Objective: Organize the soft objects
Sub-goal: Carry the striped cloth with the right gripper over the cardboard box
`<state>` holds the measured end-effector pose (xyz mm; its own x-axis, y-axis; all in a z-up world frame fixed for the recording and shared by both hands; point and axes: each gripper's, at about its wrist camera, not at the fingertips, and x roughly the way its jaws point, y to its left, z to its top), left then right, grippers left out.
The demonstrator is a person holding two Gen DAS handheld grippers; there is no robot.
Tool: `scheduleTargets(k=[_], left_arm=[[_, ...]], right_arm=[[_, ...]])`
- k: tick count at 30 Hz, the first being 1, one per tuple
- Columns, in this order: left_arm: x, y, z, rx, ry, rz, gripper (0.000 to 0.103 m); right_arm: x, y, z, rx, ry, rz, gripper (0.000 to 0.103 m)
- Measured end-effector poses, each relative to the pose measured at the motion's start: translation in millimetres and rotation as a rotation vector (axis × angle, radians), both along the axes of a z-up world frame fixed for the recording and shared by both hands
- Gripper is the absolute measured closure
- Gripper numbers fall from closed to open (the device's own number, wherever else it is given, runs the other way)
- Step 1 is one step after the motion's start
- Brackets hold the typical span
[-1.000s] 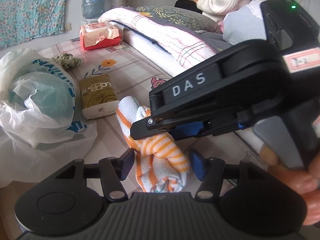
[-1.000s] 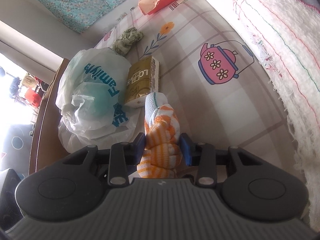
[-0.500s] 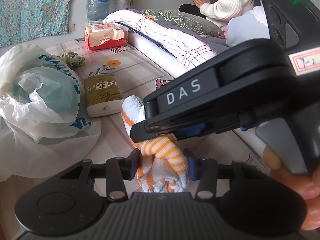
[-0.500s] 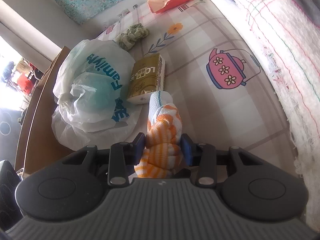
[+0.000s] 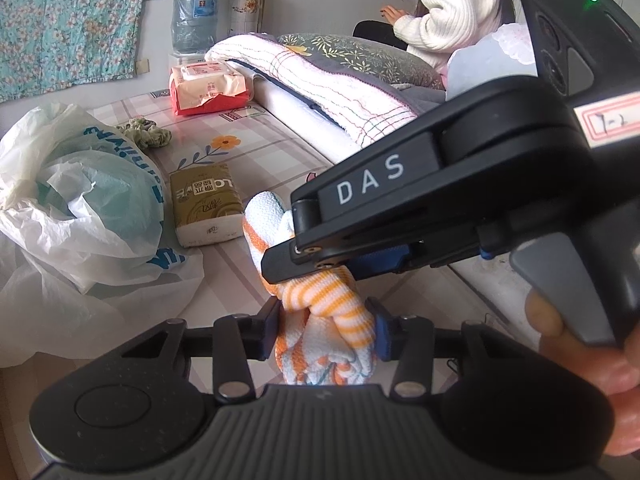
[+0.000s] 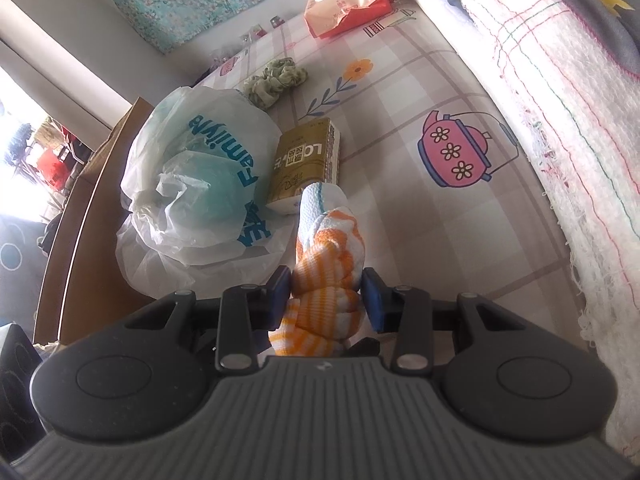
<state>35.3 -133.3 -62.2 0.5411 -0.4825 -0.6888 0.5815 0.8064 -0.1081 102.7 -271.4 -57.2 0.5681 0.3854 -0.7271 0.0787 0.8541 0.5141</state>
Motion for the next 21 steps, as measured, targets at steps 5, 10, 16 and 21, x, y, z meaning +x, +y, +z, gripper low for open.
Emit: scheduleTargets(k=[5, 10, 16, 21], left_arm=[[-2, 4, 11, -0.017, -0.033, 0.006, 0.057], [-5, 10, 30, -0.046, -0.102, 0.018, 0.057], [-7, 26, 65, -0.085, -0.209, 0.066, 0.057], [-6, 52, 95, -0.099, -0.311, 0.151, 0.057]], right_arm=[[-3, 3, 14, -0.009, -0.035, 0.003, 0.066], [-8, 12, 42, -0.047, -0.108, 0.020, 0.066], [-7, 29, 87, -0.062, -0.221, 0.065, 0.066], [3, 63, 127, -0.057, -0.319, 0.153, 0.066]])
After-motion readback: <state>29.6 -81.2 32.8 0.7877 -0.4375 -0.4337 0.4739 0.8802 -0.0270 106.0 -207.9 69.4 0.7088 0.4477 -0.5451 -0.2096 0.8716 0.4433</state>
